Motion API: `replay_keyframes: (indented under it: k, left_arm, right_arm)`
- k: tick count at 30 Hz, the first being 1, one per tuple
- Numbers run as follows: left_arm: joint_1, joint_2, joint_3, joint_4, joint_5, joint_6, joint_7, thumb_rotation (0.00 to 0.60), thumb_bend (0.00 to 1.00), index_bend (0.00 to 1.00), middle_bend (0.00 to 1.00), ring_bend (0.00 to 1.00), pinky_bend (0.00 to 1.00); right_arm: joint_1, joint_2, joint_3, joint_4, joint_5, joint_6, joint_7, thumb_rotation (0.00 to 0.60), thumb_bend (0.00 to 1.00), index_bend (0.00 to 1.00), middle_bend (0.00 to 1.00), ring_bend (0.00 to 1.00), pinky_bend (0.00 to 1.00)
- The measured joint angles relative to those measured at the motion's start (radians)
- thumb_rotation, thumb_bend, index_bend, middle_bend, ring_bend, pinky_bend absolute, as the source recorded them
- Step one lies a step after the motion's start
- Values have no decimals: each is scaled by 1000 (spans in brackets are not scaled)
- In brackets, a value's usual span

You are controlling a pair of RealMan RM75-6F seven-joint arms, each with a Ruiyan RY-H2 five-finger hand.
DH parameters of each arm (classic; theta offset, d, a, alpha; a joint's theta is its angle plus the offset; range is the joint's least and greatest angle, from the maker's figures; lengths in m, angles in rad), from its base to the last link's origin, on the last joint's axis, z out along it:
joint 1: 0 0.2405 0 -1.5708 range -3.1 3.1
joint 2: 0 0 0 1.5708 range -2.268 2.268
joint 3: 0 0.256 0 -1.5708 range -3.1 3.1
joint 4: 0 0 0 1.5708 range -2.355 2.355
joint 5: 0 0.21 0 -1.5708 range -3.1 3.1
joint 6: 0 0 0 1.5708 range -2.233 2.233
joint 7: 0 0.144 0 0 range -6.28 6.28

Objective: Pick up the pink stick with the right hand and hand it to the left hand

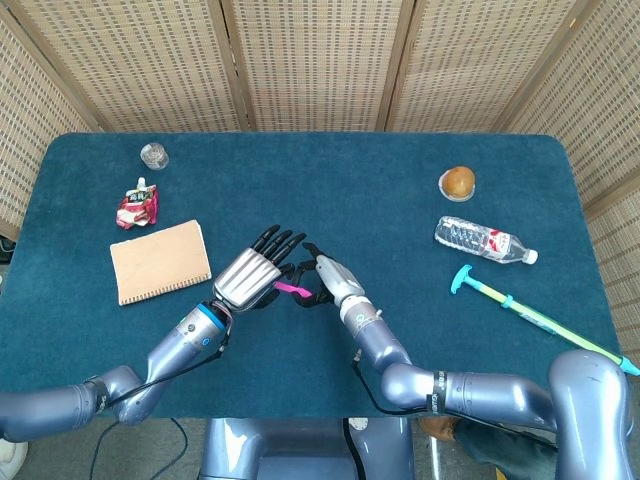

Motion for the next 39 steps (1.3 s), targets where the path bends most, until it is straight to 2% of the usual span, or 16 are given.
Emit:
replay_keyframes:
  k: [18,35,39]
  left_arm:
    - [-15,-28,10,4,-33,7,37,600,358,484,0,0,0]
    - [-22,-51,12,11,-51,24,59,600,363,543,0,0,0]
    - [-23,-55,15,19,-49,28,57,600,388,548,0,0,0]
  right_arm:
    - [-6,18,-9,-8,-14,-15,26,600,717,660,67,0,0]
    - [-10,31,-17,-14,-23,-20,44,600,718,661,68,0,0]
    - [-12,33,-20,-13,-23,-22,49,600,718,661,70,0,0]
